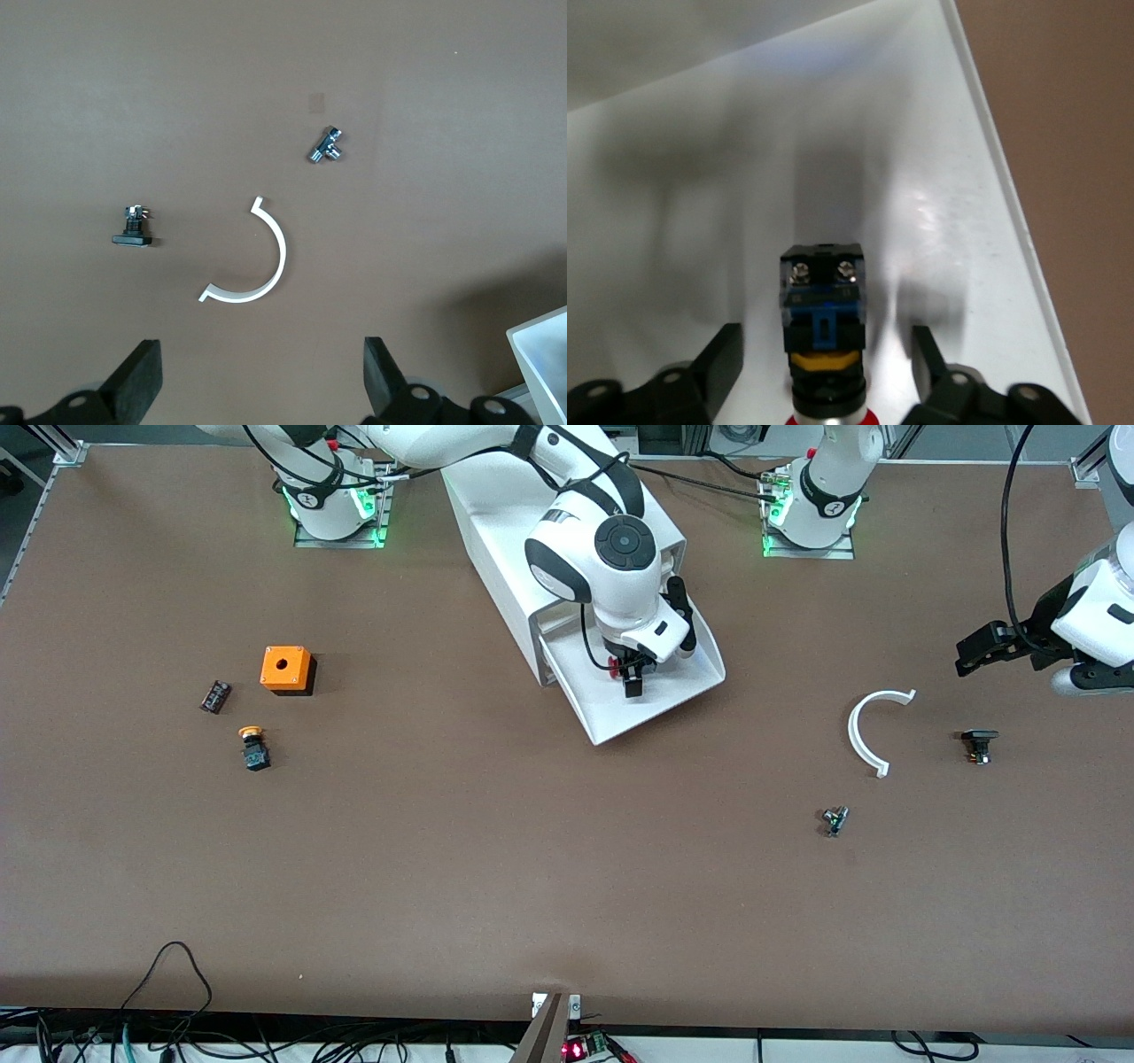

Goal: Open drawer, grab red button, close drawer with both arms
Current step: 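Lift the red button out and carry it beside the orange box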

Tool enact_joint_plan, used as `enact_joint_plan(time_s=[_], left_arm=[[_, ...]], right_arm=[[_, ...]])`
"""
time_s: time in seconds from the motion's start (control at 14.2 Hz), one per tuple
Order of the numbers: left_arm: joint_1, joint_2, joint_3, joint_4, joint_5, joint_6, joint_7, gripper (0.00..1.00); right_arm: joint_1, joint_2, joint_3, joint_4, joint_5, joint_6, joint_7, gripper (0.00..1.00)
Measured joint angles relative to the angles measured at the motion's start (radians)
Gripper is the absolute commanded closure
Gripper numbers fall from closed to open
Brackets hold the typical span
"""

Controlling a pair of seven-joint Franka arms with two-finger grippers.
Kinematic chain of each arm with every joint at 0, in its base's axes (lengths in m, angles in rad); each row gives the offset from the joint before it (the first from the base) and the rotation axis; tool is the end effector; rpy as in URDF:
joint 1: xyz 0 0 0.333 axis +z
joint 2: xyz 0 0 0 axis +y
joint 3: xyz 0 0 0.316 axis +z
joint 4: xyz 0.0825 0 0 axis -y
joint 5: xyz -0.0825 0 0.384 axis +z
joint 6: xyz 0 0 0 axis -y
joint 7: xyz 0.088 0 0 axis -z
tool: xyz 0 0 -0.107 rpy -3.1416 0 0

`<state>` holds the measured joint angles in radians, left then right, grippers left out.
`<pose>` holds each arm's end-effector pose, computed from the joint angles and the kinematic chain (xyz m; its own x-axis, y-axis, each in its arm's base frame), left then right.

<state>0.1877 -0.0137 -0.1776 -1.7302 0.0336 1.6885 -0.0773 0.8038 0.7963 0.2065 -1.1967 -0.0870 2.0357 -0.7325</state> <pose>0.5550 0.0083 0.5665 0.9962 0.0834 -0.0254 0.0824 -0.9959 -0.0377 0.4449 0.6167 0.3176 -0.1423 0.9860 0.0873 0.9895 0.1439 -0.0119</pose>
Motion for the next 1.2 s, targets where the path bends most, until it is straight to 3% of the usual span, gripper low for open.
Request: enact_joint_plan(time_s=[0.28, 0.49, 0.92, 1.2], left_arm=[[-0.01, 0.0, 0.0, 0.002, 0.0, 0.0, -0.001, 0.0], [-0.01, 0.004, 0.004, 0.016, 0.0, 0.0, -0.001, 0.0], [-0.01, 0.011, 0.004, 0.022, 0.0, 0.0, -0.001, 0.0], [-0.01, 0.011, 0.004, 0.026, 0.0, 0.0, -0.001, 0.0]], right_arm=[[0.021, 0.001, -0.013, 0.007, 0.0, 0.003, 0.0, 0.66], [0.023, 0.0, -0.018, 0.014, 0.0, 0.017, 0.0, 0.76], [0.012, -0.057, -0.042, 0.044, 0.0, 0.015, 0.008, 0.79], [-0.085, -0.149, -0.053, 0.044, 0.0, -0.031, 0.117, 0.79]])
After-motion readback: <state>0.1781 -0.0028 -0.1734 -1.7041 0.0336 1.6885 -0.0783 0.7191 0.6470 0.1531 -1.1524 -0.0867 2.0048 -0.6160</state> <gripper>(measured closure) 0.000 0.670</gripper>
